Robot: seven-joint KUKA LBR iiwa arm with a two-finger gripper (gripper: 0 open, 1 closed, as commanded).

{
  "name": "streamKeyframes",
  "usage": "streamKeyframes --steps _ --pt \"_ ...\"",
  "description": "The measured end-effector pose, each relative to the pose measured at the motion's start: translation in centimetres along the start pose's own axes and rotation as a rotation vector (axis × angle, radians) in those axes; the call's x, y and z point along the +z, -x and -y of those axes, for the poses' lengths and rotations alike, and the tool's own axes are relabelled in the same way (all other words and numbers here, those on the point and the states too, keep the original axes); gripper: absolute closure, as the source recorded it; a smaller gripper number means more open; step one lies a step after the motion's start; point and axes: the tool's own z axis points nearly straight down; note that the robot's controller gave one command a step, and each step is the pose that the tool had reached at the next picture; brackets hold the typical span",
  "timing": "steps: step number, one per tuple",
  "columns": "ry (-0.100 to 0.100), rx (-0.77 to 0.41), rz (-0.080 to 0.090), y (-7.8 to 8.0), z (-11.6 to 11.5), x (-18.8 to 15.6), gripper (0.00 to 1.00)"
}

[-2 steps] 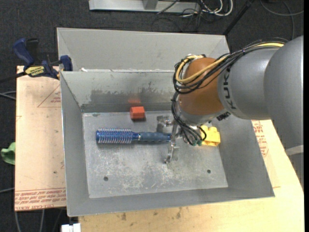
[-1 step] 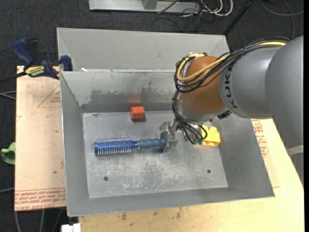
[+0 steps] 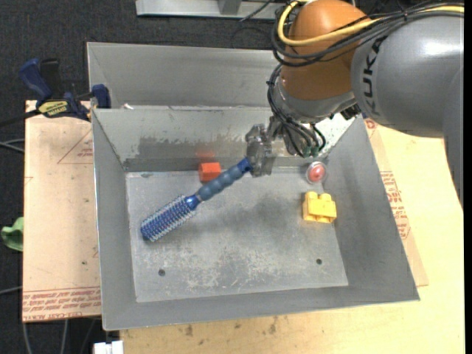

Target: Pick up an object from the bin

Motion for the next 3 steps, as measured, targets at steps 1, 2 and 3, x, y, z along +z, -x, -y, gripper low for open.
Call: streamKeyframes --steps 1,2,3 --pt "0.000 0.001 -0.010 -0.3 0.0 0.5 0.00" --pt "0.002 -0.165 -0.008 -7.3 -0.7 14.0 0.00" --pt "0.001 -0.165 -0.010 -7.3 -0.6 13.7 1.00"
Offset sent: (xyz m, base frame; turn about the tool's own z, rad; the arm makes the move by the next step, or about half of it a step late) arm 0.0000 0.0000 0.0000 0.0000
